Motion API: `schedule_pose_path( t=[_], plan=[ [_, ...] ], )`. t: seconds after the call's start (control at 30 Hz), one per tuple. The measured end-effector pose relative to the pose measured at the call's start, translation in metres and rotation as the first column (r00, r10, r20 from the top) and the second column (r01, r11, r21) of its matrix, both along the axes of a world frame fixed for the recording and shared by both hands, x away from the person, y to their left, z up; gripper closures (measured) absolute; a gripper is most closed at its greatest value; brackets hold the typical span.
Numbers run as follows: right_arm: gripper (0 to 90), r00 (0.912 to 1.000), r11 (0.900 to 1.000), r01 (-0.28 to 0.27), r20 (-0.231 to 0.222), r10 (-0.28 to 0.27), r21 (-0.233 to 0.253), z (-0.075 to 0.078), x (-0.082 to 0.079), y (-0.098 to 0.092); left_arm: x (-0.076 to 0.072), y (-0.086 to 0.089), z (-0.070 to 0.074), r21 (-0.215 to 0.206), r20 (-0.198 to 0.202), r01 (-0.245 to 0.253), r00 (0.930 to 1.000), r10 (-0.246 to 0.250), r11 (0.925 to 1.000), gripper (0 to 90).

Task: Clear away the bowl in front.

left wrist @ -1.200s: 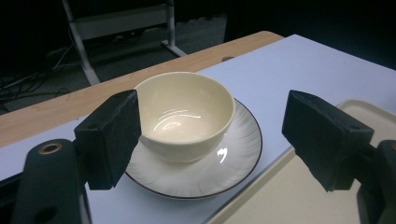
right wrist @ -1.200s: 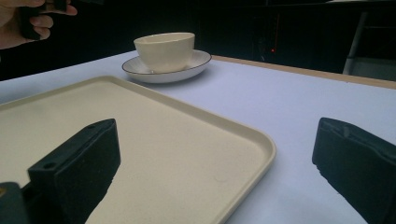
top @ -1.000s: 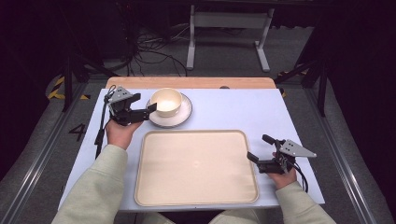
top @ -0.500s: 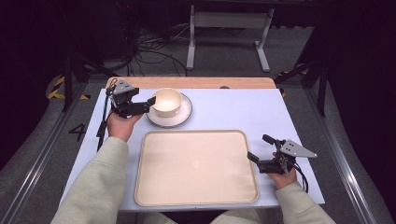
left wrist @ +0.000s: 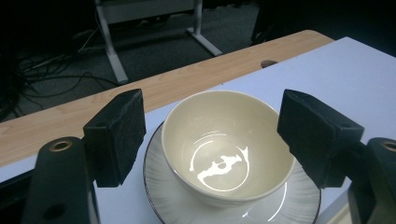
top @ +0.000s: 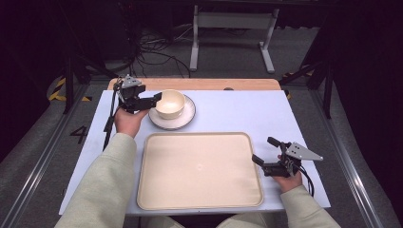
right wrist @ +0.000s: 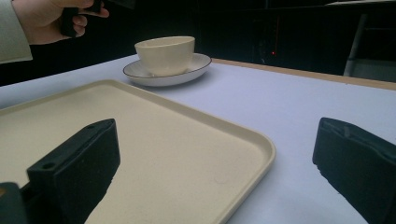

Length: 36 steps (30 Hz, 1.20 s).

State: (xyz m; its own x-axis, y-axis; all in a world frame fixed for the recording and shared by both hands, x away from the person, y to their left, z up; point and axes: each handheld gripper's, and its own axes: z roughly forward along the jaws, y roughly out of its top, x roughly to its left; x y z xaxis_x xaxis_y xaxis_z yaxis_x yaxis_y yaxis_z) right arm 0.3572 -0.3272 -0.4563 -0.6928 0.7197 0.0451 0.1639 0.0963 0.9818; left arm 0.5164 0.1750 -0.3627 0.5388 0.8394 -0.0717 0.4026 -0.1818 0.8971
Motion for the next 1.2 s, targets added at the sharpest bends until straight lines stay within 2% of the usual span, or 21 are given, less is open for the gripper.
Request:
schedule_pose_path(
  t=[0.2,0.23,0.27,0.3,0.33,0.4,0.47,0.5,0.6,0.63,0.67,0.7,0.83,0.97,1.07,1.13,1.17,1.2],
  plan=[
    [1.1,1.0000,1.000,0.002,0.002,-0.002,0.001,0.000,0.000,0.000,0.009,-0.004,0.002,0.010,-0.031,-0.034,0.9989,0.034,0.9994,24.6],
    [1.1,1.0000,1.000,0.003,0.002,-0.003,0.001,0.000,0.000,0.000,0.011,-0.005,0.002,0.029,-0.066,-0.043,0.9968,0.045,0.9986,26.1],
    [1.1,1.0000,1.000,0.003,0.002,-0.003,0.001,0.000,0.000,0.000,0.011,-0.005,0.002,0.029,-0.066,-0.043,0.9968,0.045,0.9986,26.7],
    [1.1,1.0000,1.000,0.004,0.003,-0.004,0.002,0.000,0.000,0.000,0.014,-0.006,0.002,0.063,-0.090,-0.063,0.9936,0.068,0.9960,26.7],
    [1.1,1.0000,1.000,0.004,0.003,-0.004,0.001,0.000,0.000,0.000,0.017,-0.005,0.001,0.071,-0.113,-0.070,0.9905,0.078,0.9950,27.4],
    [1.1,1.0000,1.000,0.004,0.004,-0.004,0.002,0.000,0.000,0.000,0.023,-0.004,-0.001,0.060,-0.159,-0.085,0.9828,0.093,0.9946,27.5],
    [1.1,1.0000,1.000,0.005,0.005,-0.005,0.002,0.000,0.000,0.000,0.027,-0.002,-0.003,0.043,-0.178,-0.090,0.9793,0.096,0.9950,29.5],
    [1.1,1.0000,1.000,0.005,0.005,-0.006,0.002,0.000,-0.001,0.000,0.029,-0.001,-0.005,0.051,-0.188,-0.094,0.9769,0.102,0.9943,30.0],
    [1.1,1.0000,1.000,0.006,0.005,-0.006,0.002,0.000,-0.001,0.000,0.035,0.002,-0.011,0.041,-0.239,-0.102,0.9649,0.109,0.9940,31.3],
    [1.1,1.0000,1.000,0.006,0.005,-0.006,0.002,0.000,-0.001,0.000,0.038,0.003,-0.014,0.017,-0.287,-0.122,0.9502,0.121,0.9924,31.2],
    [1.1,1.0000,1.000,0.006,0.005,-0.006,0.002,0.000,-0.001,0.000,0.038,0.003,-0.014,0.017,-0.287,-0.122,0.9502,0.121,0.9924,30.6],
    [1.1,1.0000,1.000,0.006,0.006,-0.006,0.003,0.000,-0.001,0.000,0.040,0.004,-0.016,0.009,-0.305,-0.124,0.9448,0.120,0.9923,30.6],
    [1.1,1.0000,1.000,0.007,0.007,-0.007,0.005,0.000,-0.001,0.000,0.046,0.004,-0.019,0.004,-0.343,-0.115,0.9330,0.110,0.9933,32.1],
    [1.1,0.9999,1.000,0.007,0.007,-0.008,0.007,0.000,-0.001,0.000,0.050,0.000,-0.024,0.020,-0.379,-0.110,0.9189,0.110,0.9937,36.0],
    [1.1,0.9999,1.000,0.008,0.007,-0.008,0.007,0.000,-0.001,0.000,0.053,-0.004,-0.029,0.041,-0.408,-0.120,0.9042,0.127,0.9919,38.6],
    [1.1,0.9999,1.000,0.008,0.007,-0.008,0.008,0.000,-0.001,0.000,0.055,-0.005,-0.030,0.049,-0.412,-0.115,0.9027,0.125,0.9922,39.7],
    [1.1,0.9999,1.000,0.008,0.007,-0.008,0.008,0.000,-0.001,-0.001,0.056,-0.006,-0.033,0.050,-0.427,-0.117,0.8953,0.128,0.9918,41.2],
    [1.1,0.9999,1.000,0.008,0.007,-0.008,0.008,0.000,-0.001,-0.001,0.056,-0.006,-0.033,0.050,-0.427,-0.117,0.8953,0.128,0.9918,41.9]
  ],
)
